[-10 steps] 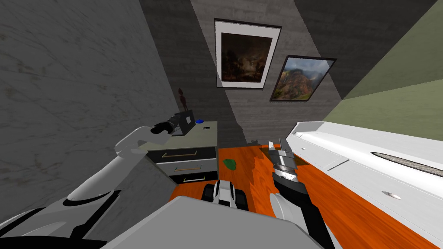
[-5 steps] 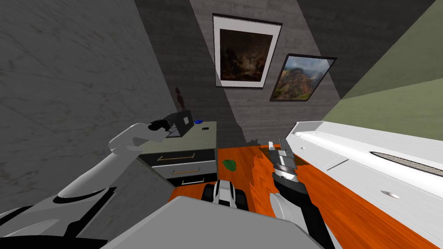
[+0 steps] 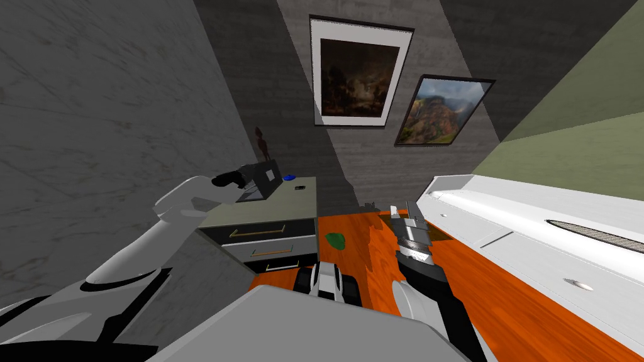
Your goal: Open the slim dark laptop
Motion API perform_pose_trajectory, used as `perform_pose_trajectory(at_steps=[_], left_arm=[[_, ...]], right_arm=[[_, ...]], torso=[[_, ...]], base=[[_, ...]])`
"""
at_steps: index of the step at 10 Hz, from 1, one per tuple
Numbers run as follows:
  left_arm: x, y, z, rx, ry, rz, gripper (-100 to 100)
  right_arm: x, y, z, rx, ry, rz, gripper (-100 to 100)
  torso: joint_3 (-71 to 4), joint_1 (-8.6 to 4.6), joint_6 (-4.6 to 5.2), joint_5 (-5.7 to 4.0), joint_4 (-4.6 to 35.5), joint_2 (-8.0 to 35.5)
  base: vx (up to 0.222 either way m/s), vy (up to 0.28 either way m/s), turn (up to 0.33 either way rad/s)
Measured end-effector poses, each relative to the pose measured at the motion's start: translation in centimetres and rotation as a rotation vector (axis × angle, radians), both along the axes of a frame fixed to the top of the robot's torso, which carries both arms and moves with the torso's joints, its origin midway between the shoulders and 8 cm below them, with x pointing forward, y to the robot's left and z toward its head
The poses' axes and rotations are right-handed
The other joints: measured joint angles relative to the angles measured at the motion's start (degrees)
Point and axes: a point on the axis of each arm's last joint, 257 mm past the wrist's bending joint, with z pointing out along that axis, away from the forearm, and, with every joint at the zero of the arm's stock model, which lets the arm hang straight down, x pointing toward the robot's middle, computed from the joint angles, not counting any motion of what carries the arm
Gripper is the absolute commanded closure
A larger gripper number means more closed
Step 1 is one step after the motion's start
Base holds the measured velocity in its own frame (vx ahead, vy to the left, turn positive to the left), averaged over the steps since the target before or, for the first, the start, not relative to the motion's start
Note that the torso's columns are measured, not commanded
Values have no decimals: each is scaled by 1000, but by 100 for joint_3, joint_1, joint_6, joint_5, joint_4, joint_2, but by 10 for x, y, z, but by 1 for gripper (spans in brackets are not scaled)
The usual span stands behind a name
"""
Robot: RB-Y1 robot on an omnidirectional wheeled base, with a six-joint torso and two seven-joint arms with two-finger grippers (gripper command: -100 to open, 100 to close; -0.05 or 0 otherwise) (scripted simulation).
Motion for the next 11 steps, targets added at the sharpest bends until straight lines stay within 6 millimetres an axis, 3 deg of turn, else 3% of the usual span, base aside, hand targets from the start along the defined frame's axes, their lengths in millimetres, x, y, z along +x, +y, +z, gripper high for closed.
perform_pose_trajectory(at_steps=[8,11], left_arm=[[3,6,-12,-296,-56,-8,100],[9,11,-29,-448,-86,-11,100]], right_arm=[[0,0,0,0,0,0,0],[0,0,0,0,0,0,0]], torso=[[-14,-46,0,-41,5,-11],[-1,-10,-8,-25,10,6]], base=[[-18,62,11],[-48,97,0]])
